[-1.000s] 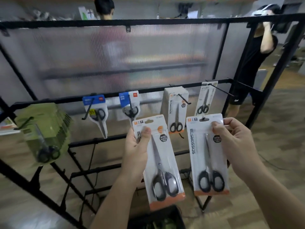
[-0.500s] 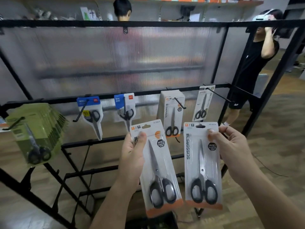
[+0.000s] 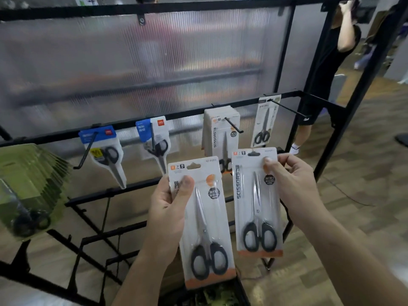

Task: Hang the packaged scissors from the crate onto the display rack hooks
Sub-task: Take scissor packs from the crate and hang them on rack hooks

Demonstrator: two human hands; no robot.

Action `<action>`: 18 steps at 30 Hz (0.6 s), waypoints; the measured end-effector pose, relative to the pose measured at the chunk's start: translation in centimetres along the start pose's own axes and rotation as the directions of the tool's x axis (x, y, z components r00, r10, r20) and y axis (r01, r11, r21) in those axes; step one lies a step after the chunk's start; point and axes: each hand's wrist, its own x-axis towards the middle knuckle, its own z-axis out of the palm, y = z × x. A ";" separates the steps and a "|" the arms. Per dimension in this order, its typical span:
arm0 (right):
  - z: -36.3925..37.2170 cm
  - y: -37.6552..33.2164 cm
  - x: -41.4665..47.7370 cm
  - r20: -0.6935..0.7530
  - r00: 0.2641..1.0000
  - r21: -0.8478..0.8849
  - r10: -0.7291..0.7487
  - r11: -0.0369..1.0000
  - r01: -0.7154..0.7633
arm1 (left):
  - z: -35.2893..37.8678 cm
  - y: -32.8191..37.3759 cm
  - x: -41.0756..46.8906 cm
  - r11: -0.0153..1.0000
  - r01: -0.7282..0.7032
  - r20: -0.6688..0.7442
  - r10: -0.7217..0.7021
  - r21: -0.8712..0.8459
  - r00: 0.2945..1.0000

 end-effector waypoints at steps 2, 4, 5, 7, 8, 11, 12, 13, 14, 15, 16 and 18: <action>0.2 -0.2 1.8 0.014 0.999 0.003 -0.047 0.999 0.047 | 1.2 -0.1 0.7 1.000 -0.012 -0.013 0.012 -0.006 1.000; 0.5 -0.3 4.1 0.066 0.995 0.008 -0.078 0.997 0.078 | 3.0 -0.2 1.5 0.999 -0.035 -0.041 0.034 -0.027 0.999; 0.6 -0.3 5.3 0.095 0.993 0.012 -0.075 0.997 0.075 | 4.0 -0.1 1.9 0.999 -0.041 -0.067 0.038 -0.035 0.997; 0.9 0.2 7.7 0.139 0.989 0.039 -0.058 0.998 0.053 | 6.0 0.4 3.2 0.998 -0.049 -0.106 0.044 -0.043 0.993; 1.0 0.6 8.6 0.152 0.987 0.035 -0.051 0.998 0.047 | 6.8 0.5 3.7 0.998 -0.054 -0.114 0.050 -0.031 0.992; 1.4 2.4 10.5 0.178 0.984 0.058 -0.023 0.998 0.012 | 8.3 0.5 5.0 0.997 -0.071 -0.164 0.068 -0.011 0.984; 1.6 2.9 11.0 0.183 0.983 0.075 -0.001 0.997 -0.013 | 8.5 0.5 5.4 0.997 -0.080 -0.179 0.079 0.001 0.981; 1.9 3.2 11.4 0.185 0.983 0.082 0.007 0.996 -0.023 | 8.6 0.4 5.6 0.996 -0.085 -0.184 0.087 0.017 0.979; 2.2 3.4 11.8 0.186 0.983 0.076 -0.004 0.997 -0.011 | 8.8 0.2 5.8 0.996 -0.084 -0.182 0.088 0.031 0.979; 2.6 3.6 12.2 0.187 0.982 0.061 -0.020 0.998 0.009 | 8.9 -0.2 6.0 0.997 -0.073 -0.173 0.078 0.038 0.982; 3.0 3.7 12.7 0.189 0.981 0.049 -0.033 0.998 0.024 | 8.9 -0.6 6.2 0.998 -0.052 -0.163 0.058 0.040 0.985; 3.9 3.8 13.8 0.187 0.982 0.027 -0.034 0.999 0.029 | 8.9 -1.4 6.8 0.999 -0.009 -0.145 0.014 0.040 0.989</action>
